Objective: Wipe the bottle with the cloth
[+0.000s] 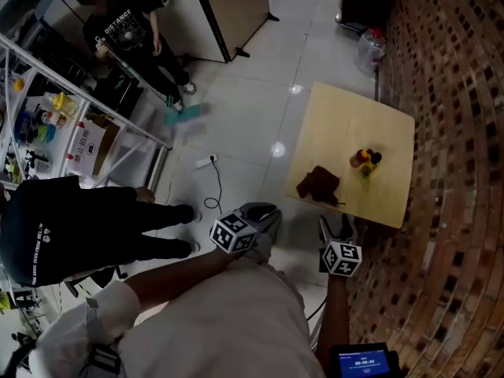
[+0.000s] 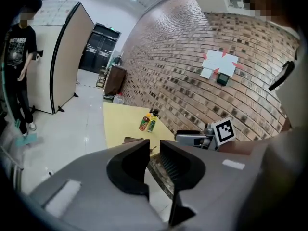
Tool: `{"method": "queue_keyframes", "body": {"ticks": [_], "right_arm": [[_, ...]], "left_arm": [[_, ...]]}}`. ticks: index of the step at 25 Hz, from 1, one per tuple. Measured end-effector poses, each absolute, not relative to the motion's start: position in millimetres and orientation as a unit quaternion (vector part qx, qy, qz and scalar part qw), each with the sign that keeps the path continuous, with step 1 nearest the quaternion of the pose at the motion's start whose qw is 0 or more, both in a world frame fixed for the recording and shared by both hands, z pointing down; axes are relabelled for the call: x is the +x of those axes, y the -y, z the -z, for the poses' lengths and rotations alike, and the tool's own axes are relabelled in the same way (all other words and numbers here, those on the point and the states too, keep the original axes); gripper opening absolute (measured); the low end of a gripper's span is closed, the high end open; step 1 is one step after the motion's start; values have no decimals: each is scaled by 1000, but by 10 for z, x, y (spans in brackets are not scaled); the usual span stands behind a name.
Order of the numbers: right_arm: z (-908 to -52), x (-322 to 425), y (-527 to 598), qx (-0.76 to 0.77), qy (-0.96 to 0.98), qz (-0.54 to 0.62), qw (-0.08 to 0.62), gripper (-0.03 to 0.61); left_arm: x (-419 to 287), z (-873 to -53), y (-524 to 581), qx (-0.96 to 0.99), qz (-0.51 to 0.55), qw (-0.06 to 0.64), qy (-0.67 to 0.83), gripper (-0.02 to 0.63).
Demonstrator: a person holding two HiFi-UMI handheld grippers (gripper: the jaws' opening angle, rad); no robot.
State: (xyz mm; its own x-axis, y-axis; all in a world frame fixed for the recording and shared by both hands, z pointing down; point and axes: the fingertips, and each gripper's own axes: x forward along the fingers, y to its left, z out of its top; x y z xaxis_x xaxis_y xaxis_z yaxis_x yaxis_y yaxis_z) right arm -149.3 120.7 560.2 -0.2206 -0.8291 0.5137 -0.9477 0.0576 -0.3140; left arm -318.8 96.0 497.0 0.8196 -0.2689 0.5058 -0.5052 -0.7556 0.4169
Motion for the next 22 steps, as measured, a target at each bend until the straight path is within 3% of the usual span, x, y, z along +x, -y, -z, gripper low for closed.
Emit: {"method": "queue_keyframes", "body": {"ticks": [6,15,19,20,21,22], "right_arm": [[-6629,-1627,-353,586,704,-349,199,417],[-7919,-1542,40,528,645,-398,384,408],[-8136,-1530,-35,517,644,-395,402,321],[-8135,-1550,-44,512,652,-392,399,266],[-8119,-1571,-48,508,661,-389,393,132],[-8089,-1589,-37,506,671,-386,381,103]], "left_arm": [[-3142,-4991,-283,918,-234,263,184,66],[-3288,-5079,472,915,-235,249,212,66],[-3298,-5129,665,909,-235,259,227,66],[-3282,-5132,695,907,-234,263,229,66],[-3262,-5134,726,906,-234,265,232,66],[-3237,-5130,763,905,-234,266,235,66]]}}
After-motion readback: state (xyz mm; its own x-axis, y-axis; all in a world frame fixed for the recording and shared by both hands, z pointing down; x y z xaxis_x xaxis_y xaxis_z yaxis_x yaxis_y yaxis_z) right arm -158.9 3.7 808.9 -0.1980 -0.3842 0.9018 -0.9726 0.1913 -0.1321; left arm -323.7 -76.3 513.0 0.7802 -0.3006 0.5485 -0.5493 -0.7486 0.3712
